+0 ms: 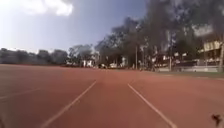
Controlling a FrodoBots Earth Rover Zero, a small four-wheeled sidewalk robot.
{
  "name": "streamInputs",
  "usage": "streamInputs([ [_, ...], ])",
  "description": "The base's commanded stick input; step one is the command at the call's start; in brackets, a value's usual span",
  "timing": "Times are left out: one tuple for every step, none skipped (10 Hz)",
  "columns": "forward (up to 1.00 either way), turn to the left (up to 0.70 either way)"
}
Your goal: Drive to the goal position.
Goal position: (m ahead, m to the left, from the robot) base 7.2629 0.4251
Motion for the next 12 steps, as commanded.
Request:
streamInputs([
  [0.70, 0.00],
  [0.70, 0.00],
  [0.70, 0.00],
  [0.70, 0.00],
  [0.70, 0.00],
  [0.70, 0.00],
  [0.70, 0.00],
  [0.70, 0.00],
  [0.70, 0.00],
  [0.70, 0.00],
  [0.70, 0.00],
  [0.70, 0.00],
])
